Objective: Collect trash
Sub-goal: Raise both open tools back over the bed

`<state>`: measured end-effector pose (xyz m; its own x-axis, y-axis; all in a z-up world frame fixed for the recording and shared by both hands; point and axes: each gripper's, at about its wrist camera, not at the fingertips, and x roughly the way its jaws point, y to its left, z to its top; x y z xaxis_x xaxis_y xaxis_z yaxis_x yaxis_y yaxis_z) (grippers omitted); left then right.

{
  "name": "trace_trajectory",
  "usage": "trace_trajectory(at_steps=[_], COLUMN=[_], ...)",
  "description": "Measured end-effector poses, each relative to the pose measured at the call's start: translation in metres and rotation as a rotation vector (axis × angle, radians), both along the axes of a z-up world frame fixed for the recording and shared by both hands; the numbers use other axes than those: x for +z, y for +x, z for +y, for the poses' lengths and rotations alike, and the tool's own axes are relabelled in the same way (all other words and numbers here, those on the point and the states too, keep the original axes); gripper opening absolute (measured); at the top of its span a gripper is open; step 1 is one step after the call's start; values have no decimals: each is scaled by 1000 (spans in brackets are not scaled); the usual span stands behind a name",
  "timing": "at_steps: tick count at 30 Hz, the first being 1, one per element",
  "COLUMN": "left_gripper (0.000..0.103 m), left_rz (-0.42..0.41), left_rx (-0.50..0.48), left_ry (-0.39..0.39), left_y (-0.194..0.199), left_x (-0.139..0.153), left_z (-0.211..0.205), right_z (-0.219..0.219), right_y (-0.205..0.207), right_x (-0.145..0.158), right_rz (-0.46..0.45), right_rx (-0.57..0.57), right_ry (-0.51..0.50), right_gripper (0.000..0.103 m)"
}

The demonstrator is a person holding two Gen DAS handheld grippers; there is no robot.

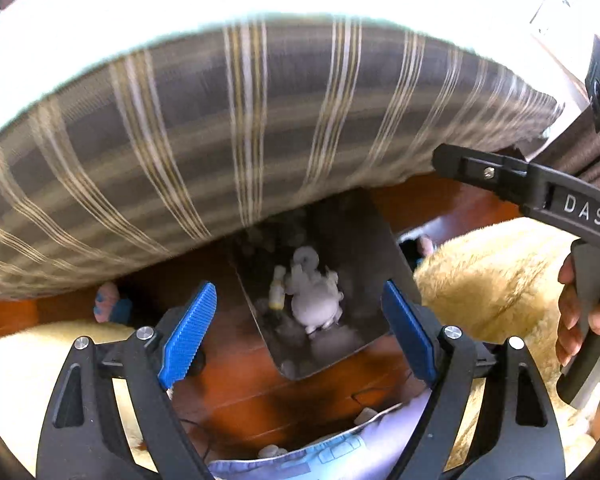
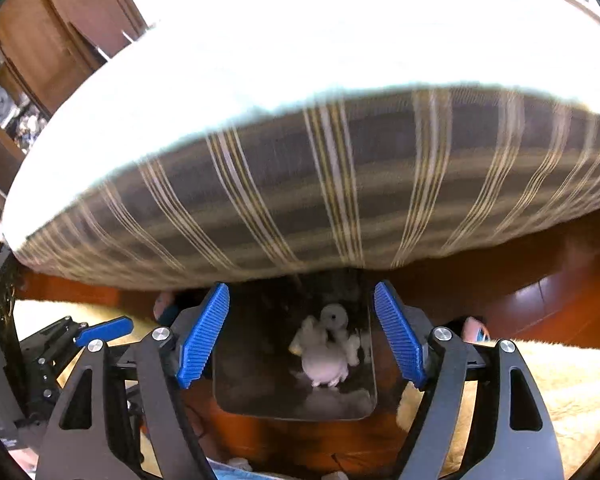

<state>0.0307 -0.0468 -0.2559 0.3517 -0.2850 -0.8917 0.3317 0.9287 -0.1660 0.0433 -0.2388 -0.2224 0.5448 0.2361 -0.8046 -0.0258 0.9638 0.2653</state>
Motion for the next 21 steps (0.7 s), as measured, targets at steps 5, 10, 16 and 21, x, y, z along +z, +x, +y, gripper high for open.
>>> trace_trajectory(at_steps=[5,10,16,21], left_gripper=[80,80,80,80], left_rz=[-95,-160,-234,-290], left_rx=[27,47,60,84], left_ry=[-5,-20,0,14], left_y=[0,7,32,63], left_x=[41,75,106,128], left_z=[6,14,25,34], right_z=[-8,-11,-12,6], right_y=[0,10,42,57], right_x=[50,86,114,124], right_rz=[-150,-239,-293,-328], right_rx=[-10,-11,-2,37], right_ry=[-21,-31,-49,-74], right_gripper=[81,84,84,83])
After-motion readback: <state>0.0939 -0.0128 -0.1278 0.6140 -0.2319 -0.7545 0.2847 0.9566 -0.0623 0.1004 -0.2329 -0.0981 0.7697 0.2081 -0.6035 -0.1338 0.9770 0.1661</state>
